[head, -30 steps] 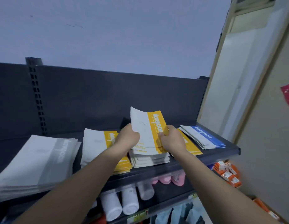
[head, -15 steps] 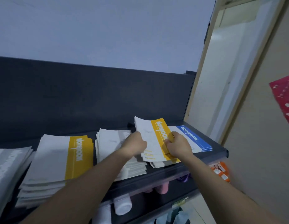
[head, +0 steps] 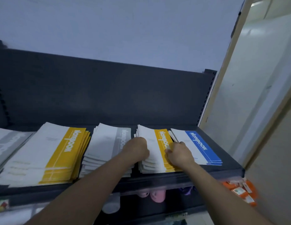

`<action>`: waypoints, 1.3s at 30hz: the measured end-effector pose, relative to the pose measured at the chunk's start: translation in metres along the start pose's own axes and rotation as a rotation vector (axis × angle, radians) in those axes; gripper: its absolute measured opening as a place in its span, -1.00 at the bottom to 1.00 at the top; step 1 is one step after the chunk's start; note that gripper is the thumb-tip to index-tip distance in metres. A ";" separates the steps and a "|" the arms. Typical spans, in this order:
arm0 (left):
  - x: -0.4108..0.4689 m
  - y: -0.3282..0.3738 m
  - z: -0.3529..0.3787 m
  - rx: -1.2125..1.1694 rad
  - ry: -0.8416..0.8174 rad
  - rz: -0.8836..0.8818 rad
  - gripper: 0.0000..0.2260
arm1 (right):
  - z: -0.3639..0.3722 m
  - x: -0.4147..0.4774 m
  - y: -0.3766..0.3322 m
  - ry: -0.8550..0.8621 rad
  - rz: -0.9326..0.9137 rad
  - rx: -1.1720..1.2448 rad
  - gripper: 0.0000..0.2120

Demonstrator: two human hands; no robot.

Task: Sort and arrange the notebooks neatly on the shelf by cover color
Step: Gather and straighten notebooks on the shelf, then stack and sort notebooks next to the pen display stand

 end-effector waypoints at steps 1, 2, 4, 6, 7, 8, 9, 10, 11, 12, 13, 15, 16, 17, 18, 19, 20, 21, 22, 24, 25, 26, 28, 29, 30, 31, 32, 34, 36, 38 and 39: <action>0.000 0.001 0.002 0.014 0.003 -0.007 -0.85 | 0.001 0.001 0.001 -0.009 -0.008 -0.009 -0.63; 0.000 0.002 0.003 0.027 0.011 -0.010 -0.84 | 0.001 0.002 0.002 -0.011 -0.018 -0.024 -0.63; -0.002 0.004 0.002 0.054 0.028 -0.007 -0.79 | -0.001 0.003 0.001 0.021 -0.050 -0.064 -0.63; -0.004 0.001 -0.003 0.064 0.065 -0.009 -0.72 | -0.006 0.006 -0.003 0.072 -0.094 -0.089 -0.61; -0.006 -0.002 -0.007 0.069 0.099 -0.017 -0.70 | -0.007 0.008 -0.007 0.086 -0.124 -0.085 -0.59; -0.008 -0.007 -0.012 0.078 0.139 -0.031 -0.70 | -0.008 0.010 -0.013 0.090 -0.160 -0.076 -0.58; -0.010 -0.013 -0.018 0.092 0.179 -0.049 -0.72 | -0.009 0.011 -0.019 0.090 -0.203 -0.068 -0.58; -0.013 -0.020 -0.024 0.113 0.215 -0.067 -0.75 | -0.009 0.012 -0.028 0.091 -0.248 -0.061 -0.60; -0.016 -0.029 -0.030 0.143 0.242 -0.080 -0.78 | -0.009 0.013 -0.037 0.097 -0.295 -0.053 -0.62; -0.020 -0.039 -0.037 0.184 0.264 -0.091 -0.80 | -0.008 0.012 -0.049 0.102 -0.343 -0.046 -0.63; -0.025 -0.049 -0.044 0.228 0.282 -0.101 -0.80 | -0.007 0.012 -0.061 0.105 -0.389 -0.041 -0.64; -0.037 -0.073 -0.057 0.298 0.312 -0.133 -0.77 | -0.003 0.008 -0.091 0.101 -0.481 -0.030 -0.66; -0.043 -0.086 -0.064 0.325 0.327 -0.157 -0.75 | -0.001 0.005 -0.107 0.095 -0.528 -0.028 -0.66; -0.051 -0.100 -0.071 0.347 0.341 -0.184 -0.75 | 0.002 0.002 -0.124 0.086 -0.576 -0.029 -0.65; -0.059 -0.113 -0.077 0.365 0.353 -0.215 -0.75 | 0.004 -0.002 -0.141 0.076 -0.621 -0.032 -0.63; -0.068 -0.128 -0.084 0.385 0.365 -0.244 -0.76 | 0.007 -0.007 -0.159 0.064 -0.664 -0.037 -0.61; -0.077 -0.142 -0.090 0.413 0.374 -0.271 -0.76 | 0.010 -0.013 -0.176 0.054 -0.709 -0.043 -0.59; -0.087 -0.157 -0.097 0.446 0.382 -0.298 -0.75 | 0.013 -0.018 -0.194 0.049 -0.756 -0.049 -0.58; -0.097 -0.173 -0.103 0.475 0.389 -0.326 -0.75 | 0.017 -0.024 -0.212 0.048 -0.803 -0.058 -0.59; -0.118 -0.204 -0.115 0.506 0.405 -0.388 -0.74 | 0.027 -0.038 -0.248 0.055 -0.880 -0.082 -0.62; -0.129 -0.221 -0.121 0.512 0.410 -0.422 -0.74 | 0.032 -0.047 -0.267 0.054 -0.911 -0.092 -0.63; -0.141 -0.237 -0.126 0.516 0.414 -0.455 -0.74 | 0.037 -0.055 -0.285 0.052 -0.945 -0.101 -0.62; -0.163 -0.271 -0.136 0.527 0.415 -0.511 -0.76 | 0.047 -0.074 -0.322 0.048 -1.020 -0.118 -0.58; -0.175 -0.287 -0.141 0.529 0.416 -0.538 -0.77 | 0.053 -0.083 -0.341 0.040 -1.053 -0.121 -0.57; -0.187 -0.304 -0.146 0.530 0.417 -0.565 -0.77 | 0.058 -0.093 -0.360 0.031 -1.080 -0.120 -0.57; -0.199 -0.321 -0.150 0.529 0.421 -0.590 -0.75 | 0.063 -0.102 -0.378 0.021 -1.103 -0.120 -0.58; -0.210 -0.338 -0.155 0.529 0.423 -0.611 -0.74 | 0.069 -0.112 -0.397 0.014 -1.126 -0.121 -0.59; -0.233 -0.370 -0.164 0.536 0.435 -0.645 -0.72 | 0.081 -0.132 -0.432 -0.004 -1.169 -0.121 -0.58; -0.253 -0.402 -0.172 0.541 0.449 -0.671 -0.72 | 0.094 -0.150 -0.467 -0.020 -1.205 -0.102 -0.58; -0.272 -0.434 -0.180 0.543 0.453 -0.699 -0.74 | 0.107 -0.167 -0.499 -0.023 -1.232 -0.084 -0.59; -0.281 -0.449 -0.183 0.544 0.452 -0.712 -0.75 | 0.113 -0.176 -0.515 -0.023 -1.244 -0.082 -0.59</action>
Point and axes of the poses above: each hand's wrist, its own x-axis towards the middle knuckle, its own z-axis out of the palm, y = z × x, the point moved 3 cm from there along x, towards the middle knuckle, and after that the axes turned 7 degrees about -z, right-handed, at the moved point
